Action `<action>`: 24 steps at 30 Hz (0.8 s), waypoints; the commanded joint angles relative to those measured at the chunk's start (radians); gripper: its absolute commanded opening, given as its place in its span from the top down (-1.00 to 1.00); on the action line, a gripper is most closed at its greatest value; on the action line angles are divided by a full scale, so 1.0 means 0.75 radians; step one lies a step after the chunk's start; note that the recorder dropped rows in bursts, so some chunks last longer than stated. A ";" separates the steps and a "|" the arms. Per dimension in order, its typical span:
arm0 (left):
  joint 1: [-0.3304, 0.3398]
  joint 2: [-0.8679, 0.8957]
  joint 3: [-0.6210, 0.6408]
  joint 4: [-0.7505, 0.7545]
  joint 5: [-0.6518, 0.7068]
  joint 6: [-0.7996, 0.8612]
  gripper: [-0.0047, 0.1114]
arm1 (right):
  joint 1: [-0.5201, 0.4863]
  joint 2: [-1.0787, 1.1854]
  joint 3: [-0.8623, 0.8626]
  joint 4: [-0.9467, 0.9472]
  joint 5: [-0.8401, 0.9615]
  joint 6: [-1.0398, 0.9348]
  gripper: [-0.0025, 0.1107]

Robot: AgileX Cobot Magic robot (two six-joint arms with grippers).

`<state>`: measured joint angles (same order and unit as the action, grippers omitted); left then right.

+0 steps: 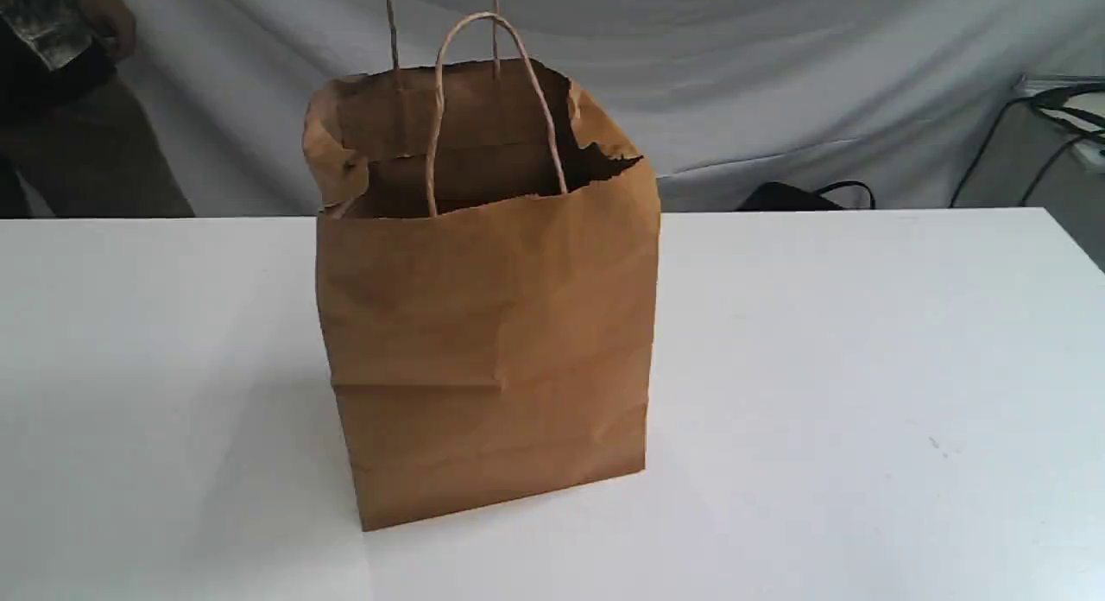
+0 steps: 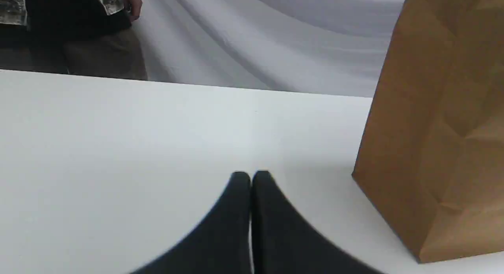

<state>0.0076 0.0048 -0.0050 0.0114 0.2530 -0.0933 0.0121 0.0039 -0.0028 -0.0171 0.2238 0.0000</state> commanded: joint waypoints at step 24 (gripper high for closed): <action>0.003 -0.006 0.007 0.005 -0.016 -0.004 0.92 | -0.110 -0.005 0.004 -0.345 0.126 0.216 0.96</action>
<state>0.0076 0.0048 -0.0050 0.0114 0.2530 -0.0933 -0.0850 0.0039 -0.0028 -0.2418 0.3214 0.1564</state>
